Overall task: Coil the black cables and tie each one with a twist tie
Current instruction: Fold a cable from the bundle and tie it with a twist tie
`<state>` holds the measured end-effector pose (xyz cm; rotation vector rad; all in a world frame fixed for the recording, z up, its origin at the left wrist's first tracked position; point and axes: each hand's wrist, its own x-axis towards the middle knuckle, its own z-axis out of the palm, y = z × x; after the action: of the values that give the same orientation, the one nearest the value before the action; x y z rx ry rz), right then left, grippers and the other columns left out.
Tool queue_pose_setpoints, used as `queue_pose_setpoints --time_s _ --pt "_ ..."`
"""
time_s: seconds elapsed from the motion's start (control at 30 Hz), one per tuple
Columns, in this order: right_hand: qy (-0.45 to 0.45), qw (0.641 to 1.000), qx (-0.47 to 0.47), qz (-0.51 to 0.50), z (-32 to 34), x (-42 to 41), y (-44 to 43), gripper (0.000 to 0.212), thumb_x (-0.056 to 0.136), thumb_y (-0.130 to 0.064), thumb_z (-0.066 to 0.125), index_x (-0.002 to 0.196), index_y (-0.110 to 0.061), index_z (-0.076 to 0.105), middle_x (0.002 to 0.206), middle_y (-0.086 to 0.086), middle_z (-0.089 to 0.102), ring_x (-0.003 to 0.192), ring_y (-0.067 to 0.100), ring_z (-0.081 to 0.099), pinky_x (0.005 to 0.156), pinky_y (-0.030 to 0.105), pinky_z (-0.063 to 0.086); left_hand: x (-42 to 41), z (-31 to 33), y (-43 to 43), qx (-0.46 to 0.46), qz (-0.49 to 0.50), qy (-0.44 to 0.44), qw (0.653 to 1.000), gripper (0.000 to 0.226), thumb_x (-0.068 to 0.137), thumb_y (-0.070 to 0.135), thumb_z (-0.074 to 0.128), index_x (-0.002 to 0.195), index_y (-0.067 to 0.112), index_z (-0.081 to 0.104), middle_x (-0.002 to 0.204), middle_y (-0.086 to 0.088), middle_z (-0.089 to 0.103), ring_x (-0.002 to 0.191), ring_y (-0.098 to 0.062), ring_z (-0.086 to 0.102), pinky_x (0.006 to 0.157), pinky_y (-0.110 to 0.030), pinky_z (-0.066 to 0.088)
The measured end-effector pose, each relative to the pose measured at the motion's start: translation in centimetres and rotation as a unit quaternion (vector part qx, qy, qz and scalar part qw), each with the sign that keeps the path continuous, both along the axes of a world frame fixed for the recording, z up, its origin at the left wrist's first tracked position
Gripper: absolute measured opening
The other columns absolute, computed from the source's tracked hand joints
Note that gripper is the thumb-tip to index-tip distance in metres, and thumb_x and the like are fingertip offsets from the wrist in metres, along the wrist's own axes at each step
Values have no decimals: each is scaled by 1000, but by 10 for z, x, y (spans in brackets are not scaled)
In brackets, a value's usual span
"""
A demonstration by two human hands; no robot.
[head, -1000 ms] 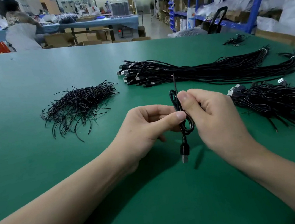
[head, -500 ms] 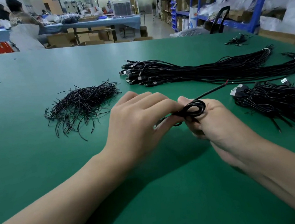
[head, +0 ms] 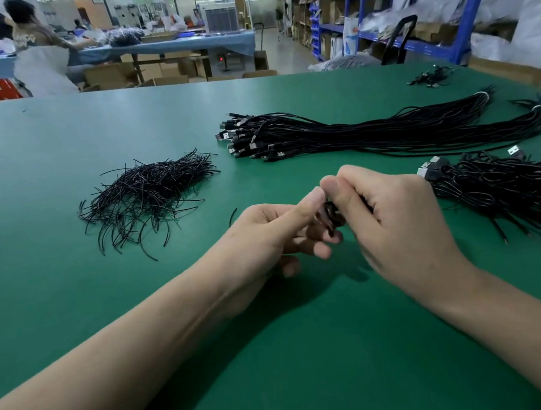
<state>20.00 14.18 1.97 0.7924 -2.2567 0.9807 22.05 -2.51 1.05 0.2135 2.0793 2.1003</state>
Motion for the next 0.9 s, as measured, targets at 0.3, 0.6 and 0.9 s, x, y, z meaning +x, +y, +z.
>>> queue_pose_setpoints --time_s 0.3,0.6,0.9 --pt "-175 980 -86 48 -4 -7 -3 53 106 -37 47 68 -2 38 59 1 29 58 15 27 55 44 25 6 3 6 -38 99 99 989 23 79 38 76 78 15 78 74 -3 76 62 -5 65 50 -17 38" --pt "-320 918 -200 121 -10 -11 -5 51 106 -41 43 100 4 67 94 36 65 80 52 55 75 56 51 10 2 9 -134 176 250 943 9 82 27 83 79 19 79 73 7 76 70 -11 72 66 -19 53" --pt "-461 824 -285 163 -8 -9 -6 55 104 -40 46 52 -26 52 51 -10 25 45 6 14 43 21 11 8 5 -4 -361 216 546 724 14 91 31 77 90 17 80 80 8 73 68 -14 67 58 -32 49"
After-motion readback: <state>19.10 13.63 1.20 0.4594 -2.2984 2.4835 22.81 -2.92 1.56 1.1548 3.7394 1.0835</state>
